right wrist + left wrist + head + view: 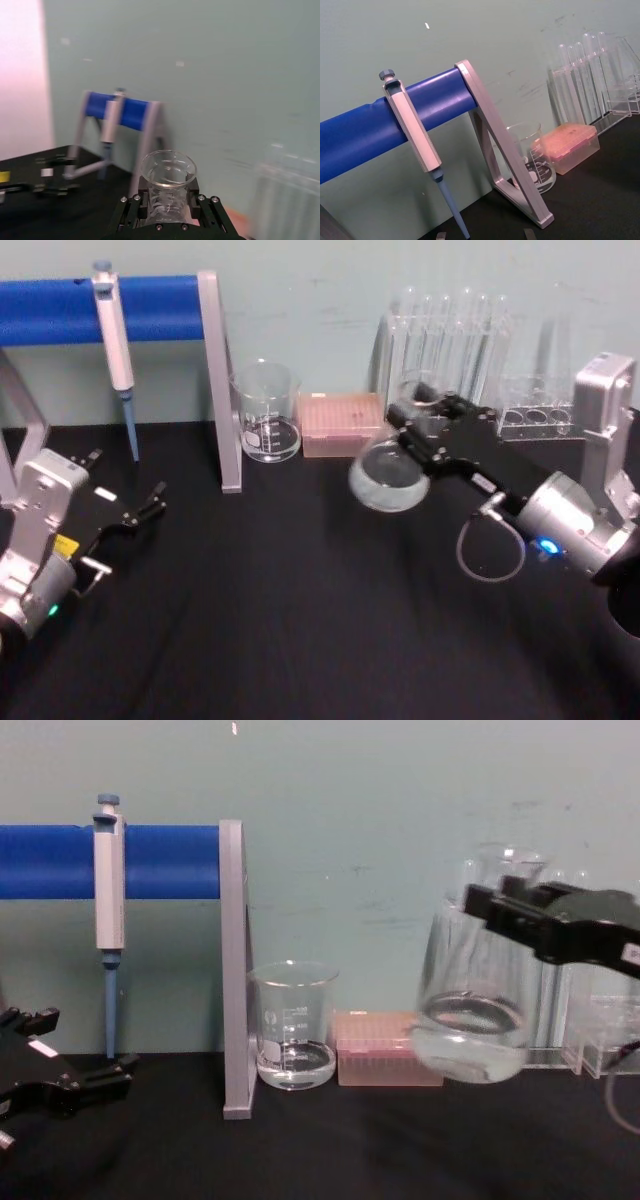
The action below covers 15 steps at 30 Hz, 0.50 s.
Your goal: Grasp the erlenmeyer flask with one hand, shake it three times, then place it back.
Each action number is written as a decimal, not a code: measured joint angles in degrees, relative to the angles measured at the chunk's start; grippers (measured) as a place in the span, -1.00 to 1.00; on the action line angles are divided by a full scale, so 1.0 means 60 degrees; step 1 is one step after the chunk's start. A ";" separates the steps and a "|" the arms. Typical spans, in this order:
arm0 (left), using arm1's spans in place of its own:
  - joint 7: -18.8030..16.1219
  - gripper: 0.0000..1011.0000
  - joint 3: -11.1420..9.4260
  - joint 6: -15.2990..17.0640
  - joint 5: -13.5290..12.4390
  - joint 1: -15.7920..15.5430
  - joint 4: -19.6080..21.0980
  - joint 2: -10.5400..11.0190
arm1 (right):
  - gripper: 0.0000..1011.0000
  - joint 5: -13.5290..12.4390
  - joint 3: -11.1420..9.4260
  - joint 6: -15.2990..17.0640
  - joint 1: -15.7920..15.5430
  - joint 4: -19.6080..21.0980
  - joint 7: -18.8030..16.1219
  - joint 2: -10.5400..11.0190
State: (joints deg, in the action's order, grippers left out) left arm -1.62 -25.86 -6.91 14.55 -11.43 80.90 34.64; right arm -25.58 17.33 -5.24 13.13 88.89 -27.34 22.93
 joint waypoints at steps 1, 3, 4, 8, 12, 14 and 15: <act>0.0000 0.98 0.0000 0.0000 0.0000 0.0000 0.0000 0.0000 | -0.11 -0.0060 0.0077 -0.0002 0.0044 -0.0015 -0.0151 0.0009; 0.0000 0.98 0.0000 0.0000 0.0000 0.0000 0.0000 0.0000 | -0.11 -0.0171 0.0239 -0.0008 0.0128 -0.0035 -0.0440 0.0033; 0.0000 0.98 0.0000 0.0000 0.0000 0.0000 0.0000 0.0000 | -0.11 -0.0286 0.0389 -0.0011 0.0211 -0.0057 -0.0723 0.0062; 0.0000 0.98 0.0000 0.0000 0.0000 0.0000 0.0000 0.0000 | -0.11 -0.0502 0.0738 -0.0014 0.0396 -0.0097 -0.1272 0.0125; 0.0000 0.98 0.0000 0.0000 0.0000 0.0000 0.0000 0.0000 | -0.11 -0.0711 0.1076 0.0023 0.0566 -0.0129 -0.1724 0.0206; 0.0000 0.98 0.0000 0.0000 0.0000 0.0000 0.0000 0.0000 | -0.11 -0.0767 0.1156 0.0048 0.0608 -0.0134 -0.1809 0.0233; 0.0000 0.98 0.0000 0.0000 0.0000 -0.0001 -0.0001 0.0000 | -0.11 -0.0789 0.1190 0.0058 0.0627 -0.0136 -0.1841 0.0245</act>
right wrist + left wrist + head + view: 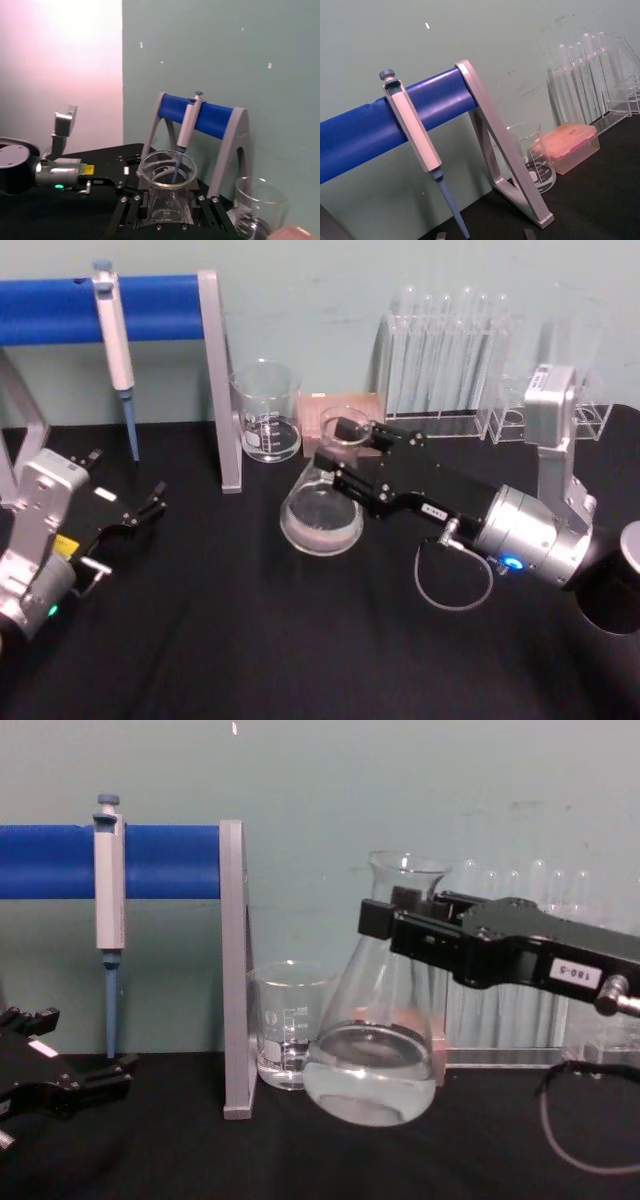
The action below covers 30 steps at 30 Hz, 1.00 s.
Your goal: Grasp the erlenmeyer flask with one hand, shake it three times, then place it back.
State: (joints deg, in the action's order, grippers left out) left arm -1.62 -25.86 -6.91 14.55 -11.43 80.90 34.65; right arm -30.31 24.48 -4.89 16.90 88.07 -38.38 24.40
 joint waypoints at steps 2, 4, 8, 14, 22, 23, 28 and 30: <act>-0.0001 0.98 0.0000 0.0000 0.0000 0.0000 0.0000 0.0000 | -0.11 -0.0062 0.0096 0.0019 0.0053 -0.0012 -0.0047 0.0034; 0.0000 0.98 0.0000 0.0000 0.0000 0.0001 0.0000 0.0000 | -0.11 -0.0107 0.0153 0.0020 0.0090 -0.0037 -0.0048 0.0055; 0.0000 0.98 0.0000 0.0000 0.0000 0.0000 0.0001 0.0000 | -0.11 -0.0145 0.0162 -0.0043 0.0115 -0.0076 0.0143 0.0086; 0.0000 0.98 0.0000 -0.0001 0.0000 0.0001 0.0000 0.0000 | -0.11 -0.0140 -0.0136 -0.0204 -0.0028 -0.0097 0.0908 0.0157; 0.0000 0.98 0.0000 0.0000 0.0000 0.0000 0.0000 0.0000 | -0.11 0.0054 -0.1042 -0.0233 -0.0567 0.0061 0.2359 0.0217; 0.0000 0.98 0.0000 0.0000 0.0000 0.0000 0.0000 0.0000 | -0.11 0.0054 -0.1042 -0.0233 -0.0567 0.0061 0.2359 0.0217; 0.0000 0.98 0.0000 0.0000 0.0000 0.0000 0.0000 0.0000 | -0.11 0.0294 -0.1655 -0.0117 -0.0931 0.0237 0.3178 0.0225; -0.0001 0.98 0.0000 0.0000 0.0000 0.0000 0.0000 0.0000 | -0.11 0.0355 -0.1772 -0.0075 -0.0993 0.0253 0.3334 0.0224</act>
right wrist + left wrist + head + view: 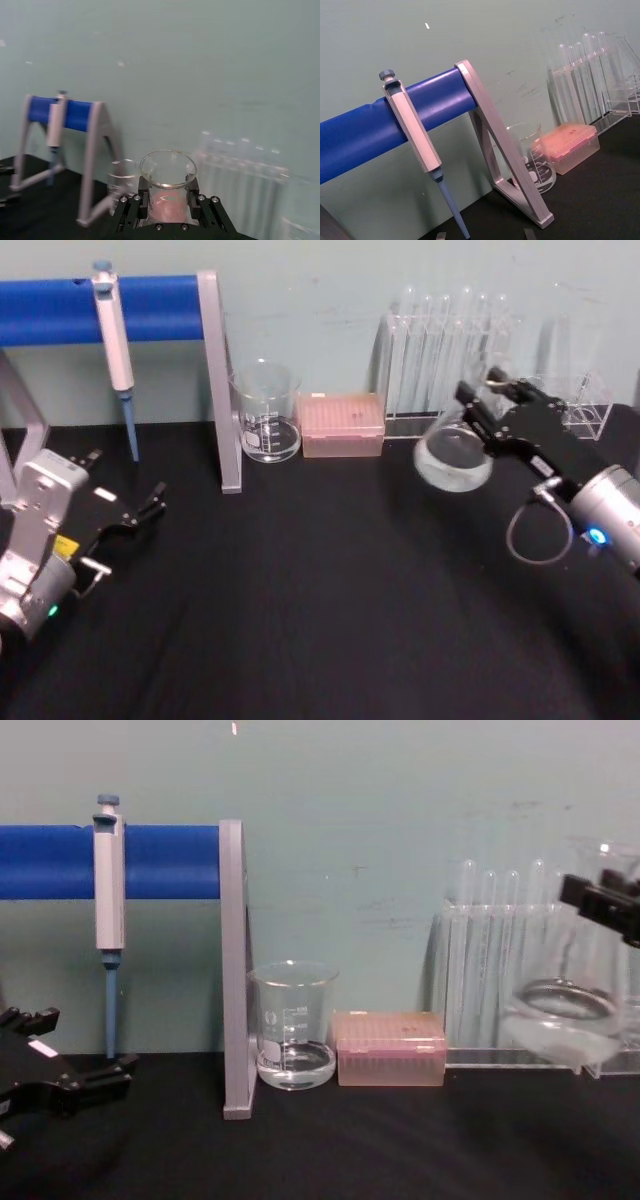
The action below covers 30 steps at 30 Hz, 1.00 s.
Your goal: Grasp the erlenmeyer flask with one hand, shake it three times, then place it back.
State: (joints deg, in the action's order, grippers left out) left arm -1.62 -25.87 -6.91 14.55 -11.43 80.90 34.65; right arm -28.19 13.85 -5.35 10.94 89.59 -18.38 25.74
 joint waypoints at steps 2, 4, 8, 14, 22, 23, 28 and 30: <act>0.0000 0.98 0.0000 0.0000 0.0000 0.0000 0.0000 0.0000 | -0.11 0.0058 -0.0121 0.0046 -0.0057 0.0018 0.0135 -0.0008; 0.0001 0.98 0.0001 0.0000 0.0000 0.0000 0.0000 0.0000 | -0.11 0.0128 -0.0237 0.0088 -0.0117 0.0022 0.0246 -0.0030; 0.0001 0.98 0.0000 0.0000 0.0000 0.0001 0.0000 0.0000 | -0.11 0.0239 -0.0339 0.0135 -0.0148 0.0024 0.0250 -0.0093; 0.0000 0.98 0.0000 0.0000 -0.0001 0.0001 0.0000 0.0000 | -0.11 0.0302 -0.0227 0.0204 -0.0006 -0.0076 -0.0192 -0.0196; 0.0001 0.98 0.0000 0.0000 0.0000 0.0001 0.0000 0.0000 | -0.11 0.0175 0.0384 0.0262 0.0437 -0.0322 -0.1421 -0.0259; 0.0000 0.98 0.0001 0.0000 0.0000 0.0001 0.0000 0.0000 | -0.11 0.0146 0.0472 0.0263 0.0485 -0.0355 -0.1541 -0.0260; 0.0000 0.98 0.0000 0.0000 0.0000 0.0000 0.0000 0.0000 | -0.11 -0.0029 0.0915 0.0271 0.0758 -0.0523 -0.2184 -0.0245; 0.0000 0.98 0.0000 0.0000 -0.0001 0.0001 0.0000 0.0000 | -0.11 -0.0116 0.1095 0.0279 0.0878 -0.0606 -0.2416 -0.0227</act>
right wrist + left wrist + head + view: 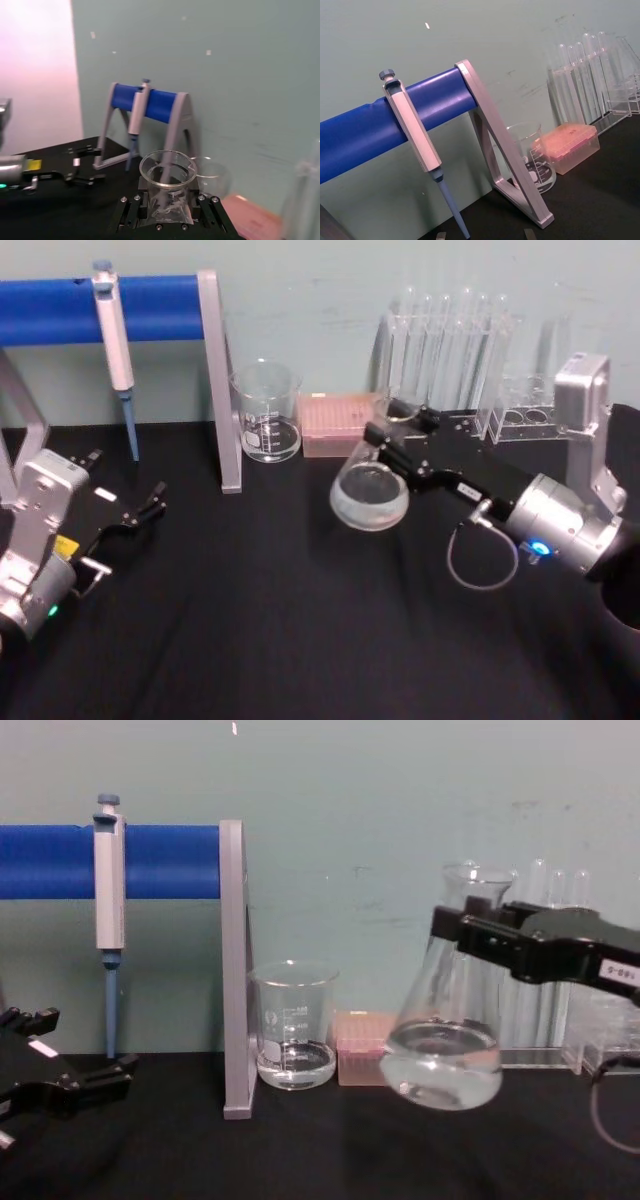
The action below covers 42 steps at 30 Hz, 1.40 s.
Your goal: Grasp the erlenmeyer flask with one hand, shake it three times, then place it back.
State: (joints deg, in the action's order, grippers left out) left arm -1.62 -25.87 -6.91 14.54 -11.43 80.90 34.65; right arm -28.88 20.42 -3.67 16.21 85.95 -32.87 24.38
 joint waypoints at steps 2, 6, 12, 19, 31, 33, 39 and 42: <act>-0.0001 0.98 0.0001 0.0000 0.0000 0.0000 0.0000 0.0000 | -0.11 -0.0069 0.0147 0.0002 0.0092 -0.0072 -0.0149 0.0011; 0.0000 0.98 0.0000 0.0000 0.0000 0.0000 0.0000 0.0000 | -0.11 -0.0166 0.0290 0.0000 0.0186 -0.0144 -0.0264 0.0062; 0.0000 0.98 0.0000 0.0000 0.0001 0.0000 0.0000 0.0000 | -0.11 -0.0298 0.0467 -0.0029 0.0282 -0.0220 -0.0339 0.0143; 0.0000 0.98 0.0001 0.0000 0.0000 0.0000 0.0000 0.0000 | -0.11 -0.0400 0.0615 -0.0072 0.0410 -0.0311 -0.0386 0.0210; 0.0000 0.98 0.0001 0.0000 0.0000 0.0000 0.0000 0.0000 | -0.11 -0.0460 0.0885 -0.0227 0.0725 -0.0802 -0.0690 0.0264; 0.0000 0.98 0.0000 0.0000 0.0001 0.0000 0.0000 0.0000 | -0.11 -0.0465 0.0938 -0.0269 0.0791 -0.0953 -0.0779 0.0264; 0.0000 0.98 0.0000 0.0000 0.0000 0.0000 0.0000 0.0000 | -0.11 -0.0430 0.1110 -0.0380 0.0979 -0.1407 -0.1015 0.0264; 0.0000 0.98 0.0000 0.0000 0.0000 0.0000 0.0000 0.0000 | -0.11 -0.0398 0.1186 -0.0397 0.1048 -0.1611 -0.1090 0.0252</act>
State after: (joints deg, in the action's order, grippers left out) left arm -1.62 -25.86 -6.91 14.55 -11.43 80.90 34.64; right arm -31.27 27.53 -6.05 22.50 76.29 -39.41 25.89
